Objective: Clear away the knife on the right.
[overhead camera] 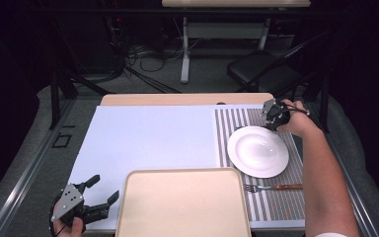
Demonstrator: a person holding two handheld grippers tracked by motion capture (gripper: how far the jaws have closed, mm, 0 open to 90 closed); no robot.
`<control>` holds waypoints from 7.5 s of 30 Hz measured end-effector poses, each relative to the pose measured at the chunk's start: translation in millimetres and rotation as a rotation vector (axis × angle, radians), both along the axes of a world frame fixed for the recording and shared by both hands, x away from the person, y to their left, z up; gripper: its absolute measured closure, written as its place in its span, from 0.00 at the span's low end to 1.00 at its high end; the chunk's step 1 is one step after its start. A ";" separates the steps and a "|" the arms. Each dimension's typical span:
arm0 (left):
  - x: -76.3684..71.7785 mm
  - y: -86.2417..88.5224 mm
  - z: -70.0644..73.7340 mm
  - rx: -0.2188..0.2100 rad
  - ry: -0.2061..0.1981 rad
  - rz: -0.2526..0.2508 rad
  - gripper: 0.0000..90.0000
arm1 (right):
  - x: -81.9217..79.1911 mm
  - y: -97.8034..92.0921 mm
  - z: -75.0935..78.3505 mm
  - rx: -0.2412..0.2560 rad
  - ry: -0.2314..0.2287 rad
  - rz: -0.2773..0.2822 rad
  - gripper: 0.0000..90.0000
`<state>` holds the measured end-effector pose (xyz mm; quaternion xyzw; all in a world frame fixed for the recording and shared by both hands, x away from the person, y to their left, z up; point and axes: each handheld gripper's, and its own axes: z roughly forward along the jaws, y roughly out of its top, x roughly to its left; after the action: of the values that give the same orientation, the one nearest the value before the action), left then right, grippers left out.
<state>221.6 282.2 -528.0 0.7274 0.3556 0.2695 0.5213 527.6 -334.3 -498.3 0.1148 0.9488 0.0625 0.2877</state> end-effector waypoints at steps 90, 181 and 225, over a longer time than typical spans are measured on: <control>3.9 -2.0 -4.6 0.011 0.030 0.002 0.17 | 13.4 -2.0 -29.7 -0.136 0.174 0.083 0.71; 4.1 -1.4 -4.8 0.009 0.043 0.012 0.17 | -19.0 -0.5 2.8 -0.010 0.035 0.016 0.85; 9.3 -7.7 0.9 -0.013 0.044 -0.034 0.17 | -94.2 21.4 37.3 0.250 0.138 -0.478 0.85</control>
<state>230.9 274.5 -527.1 0.7358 0.3561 0.2424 0.5225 433.4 -312.9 -461.0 0.3740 0.8970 0.1013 0.2128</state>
